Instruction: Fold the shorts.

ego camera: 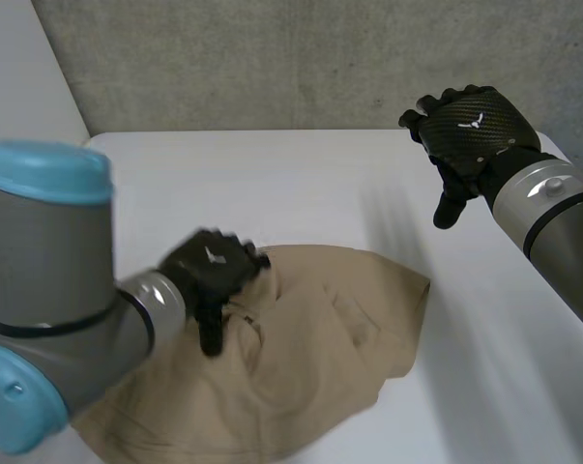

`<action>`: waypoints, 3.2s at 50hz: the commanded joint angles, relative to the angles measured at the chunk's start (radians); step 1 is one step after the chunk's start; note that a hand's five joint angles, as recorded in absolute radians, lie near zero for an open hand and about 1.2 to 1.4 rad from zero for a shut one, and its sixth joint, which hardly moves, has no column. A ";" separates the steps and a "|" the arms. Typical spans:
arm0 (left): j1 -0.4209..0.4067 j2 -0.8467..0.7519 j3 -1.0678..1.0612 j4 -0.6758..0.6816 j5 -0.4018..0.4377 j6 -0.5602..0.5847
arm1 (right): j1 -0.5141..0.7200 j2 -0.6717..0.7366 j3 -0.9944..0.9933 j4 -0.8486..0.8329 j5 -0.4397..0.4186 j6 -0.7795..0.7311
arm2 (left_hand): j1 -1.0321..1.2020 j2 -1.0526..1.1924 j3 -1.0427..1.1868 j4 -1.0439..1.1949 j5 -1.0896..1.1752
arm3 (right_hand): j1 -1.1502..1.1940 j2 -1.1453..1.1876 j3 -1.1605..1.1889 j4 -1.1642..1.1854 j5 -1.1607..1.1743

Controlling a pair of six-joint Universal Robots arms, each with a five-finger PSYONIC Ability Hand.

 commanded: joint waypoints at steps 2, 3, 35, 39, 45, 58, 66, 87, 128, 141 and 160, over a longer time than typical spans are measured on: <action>-0.029 -0.137 0.003 0.051 -0.026 0.019 | -0.003 0.014 0.000 -0.002 0.000 -0.001 | 0.717 0.694 0.679 0.687 0.674 | 0.026 -0.010 -0.039 -0.058 -0.049; -0.029 -0.139 0.007 0.067 -0.035 0.016 | -0.003 0.015 -0.002 -0.002 0.000 -0.003 | 0.921 0.898 0.883 0.891 0.878 | 0.026 -0.010 -0.039 -0.058 -0.049; -0.153 0.117 0.146 0.679 -0.117 -0.010 | -0.009 -0.007 -0.023 -0.014 0.003 0.002 | 1.219 1.196 1.181 1.190 1.176 | 0.026 -0.010 -0.039 -0.058 -0.049; -0.215 0.048 0.063 0.648 -0.103 -0.060 | -0.033 -0.020 -0.032 -0.035 0.009 0.006 | 1.219 1.196 1.181 1.190 1.176 | 0.026 -0.010 -0.039 -0.058 -0.049; -0.281 -0.033 -0.114 0.526 0.058 -0.081 | -0.073 -0.023 -0.038 -0.038 0.023 0.006 | 0.036 0.012 -0.003 0.006 -0.008 | 0.026 -0.010 -0.039 -0.058 -0.049; -0.132 0.139 -0.085 0.499 0.035 -0.087 | -0.056 -0.014 -0.019 -0.037 0.015 -0.003 | 0.054 0.031 0.016 0.024 0.011 | 0.026 -0.010 -0.039 -0.058 -0.049; 0.020 0.156 -0.157 0.394 -0.031 -0.125 | -0.047 -0.008 0.007 -0.026 0.004 -0.012 | 0.122 0.098 0.083 0.092 0.078 | 0.026 -0.010 -0.039 -0.058 -0.049; 0.063 0.202 -0.470 0.314 -0.129 -0.180 | -0.012 0.029 0.023 -0.034 0.006 -0.053 | 0.304 0.280 0.265 0.274 0.260 | 0.026 -0.010 -0.039 -0.058 -0.049; 0.310 0.335 -0.001 0.501 -0.160 -0.117 | -0.001 0.028 0.011 -0.037 0.017 -0.064 | 1.219 1.196 1.181 1.190 1.176 | 0.026 -0.010 -0.039 -0.058 -0.049; 0.034 0.227 0.326 0.575 -0.155 -0.108 | -0.015 0.017 0.003 -0.037 0.018 -0.063 | 1.219 1.196 1.181 1.190 1.176 | 0.026 -0.010 -0.039 -0.058 -0.049; -0.422 -0.283 0.130 0.579 -0.170 -0.085 | -0.018 0.009 0.000 -0.037 0.014 -0.063 | 0.756 0.732 0.717 0.726 0.712 | 0.026 -0.010 -0.039 -0.058 -0.049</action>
